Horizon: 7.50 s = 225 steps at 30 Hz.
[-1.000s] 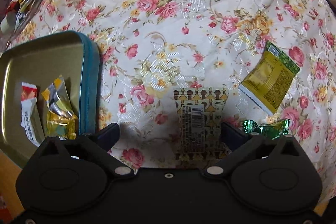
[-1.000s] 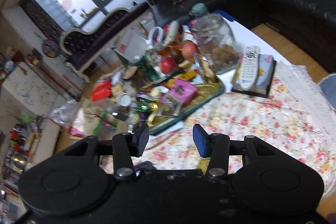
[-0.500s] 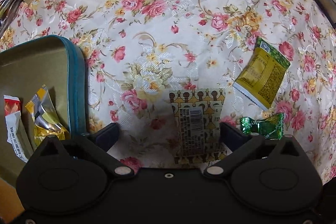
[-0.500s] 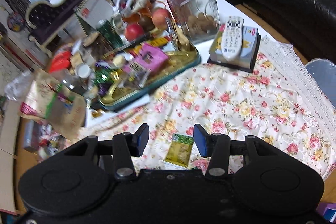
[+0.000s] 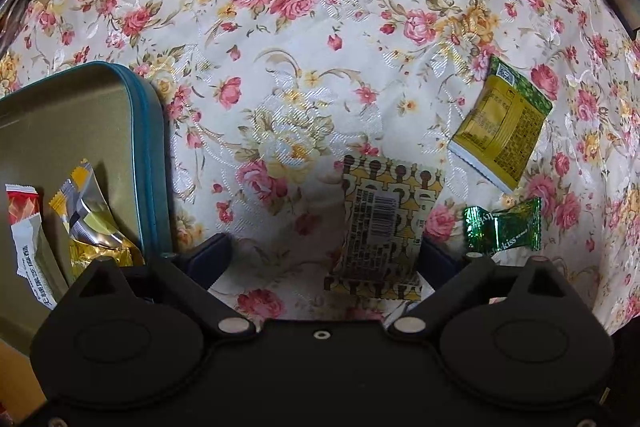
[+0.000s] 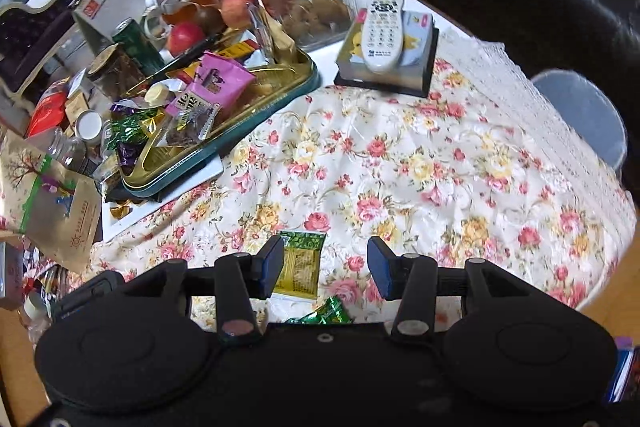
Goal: Organize snacks
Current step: 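Reach the right gripper down to the yellow packet with green top, then grasp the yellow-green packet with the right gripper while the left holds the beige packet, then carry the beige packet over the gold tray and release it while the right carries its packet, then lower the yellow-green packet into the gold tray and open the right gripper, then withdraw both tools from the gold tray toward the remaining snacks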
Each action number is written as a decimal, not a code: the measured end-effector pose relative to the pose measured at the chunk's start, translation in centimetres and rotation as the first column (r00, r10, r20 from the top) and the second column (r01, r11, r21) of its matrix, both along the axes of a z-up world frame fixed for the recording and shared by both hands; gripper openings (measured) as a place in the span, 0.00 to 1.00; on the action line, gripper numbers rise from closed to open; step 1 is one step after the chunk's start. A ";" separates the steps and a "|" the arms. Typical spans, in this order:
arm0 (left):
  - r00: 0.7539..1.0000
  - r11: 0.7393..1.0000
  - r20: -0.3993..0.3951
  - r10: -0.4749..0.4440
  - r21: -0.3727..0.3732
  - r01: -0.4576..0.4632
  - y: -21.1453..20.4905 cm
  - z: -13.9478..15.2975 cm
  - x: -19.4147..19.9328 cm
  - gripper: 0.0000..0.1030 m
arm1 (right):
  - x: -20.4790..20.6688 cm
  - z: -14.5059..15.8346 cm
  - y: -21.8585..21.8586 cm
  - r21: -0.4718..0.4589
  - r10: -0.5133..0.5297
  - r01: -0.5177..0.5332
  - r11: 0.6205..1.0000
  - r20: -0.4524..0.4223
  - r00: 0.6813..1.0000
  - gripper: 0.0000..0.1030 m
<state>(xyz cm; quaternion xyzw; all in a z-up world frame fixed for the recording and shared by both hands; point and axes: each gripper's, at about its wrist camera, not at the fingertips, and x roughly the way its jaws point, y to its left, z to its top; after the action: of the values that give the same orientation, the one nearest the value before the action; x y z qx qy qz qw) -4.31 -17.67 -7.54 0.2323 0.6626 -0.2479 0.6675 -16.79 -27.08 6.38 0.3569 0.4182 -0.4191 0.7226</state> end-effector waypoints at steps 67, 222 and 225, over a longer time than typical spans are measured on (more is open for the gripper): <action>0.997 1.000 -0.076 0.007 -0.025 -0.009 1.0 1.3 0.7 0.59 | 3.8 -9.5 -2.5 0.197 0.084 -0.079 0.977 -0.020 0.996 0.42; 0.999 0.960 -0.011 0.054 -0.274 -0.055 10.5 13.1 3.3 0.44 | 4.1 -3.3 7.5 0.215 0.328 -0.333 0.918 0.059 0.943 0.93; 1.000 0.961 -0.016 0.026 -0.275 -0.029 9.6 13.0 2.4 0.44 | 3.0 -3.3 6.6 0.237 0.292 -0.301 0.924 0.074 0.954 0.93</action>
<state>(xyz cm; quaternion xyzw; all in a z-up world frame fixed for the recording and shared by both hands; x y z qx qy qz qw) -1.94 -8.12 5.51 0.1264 0.6289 -0.3297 0.6927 -13.76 -20.52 3.09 0.3841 0.5023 -0.2432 0.7356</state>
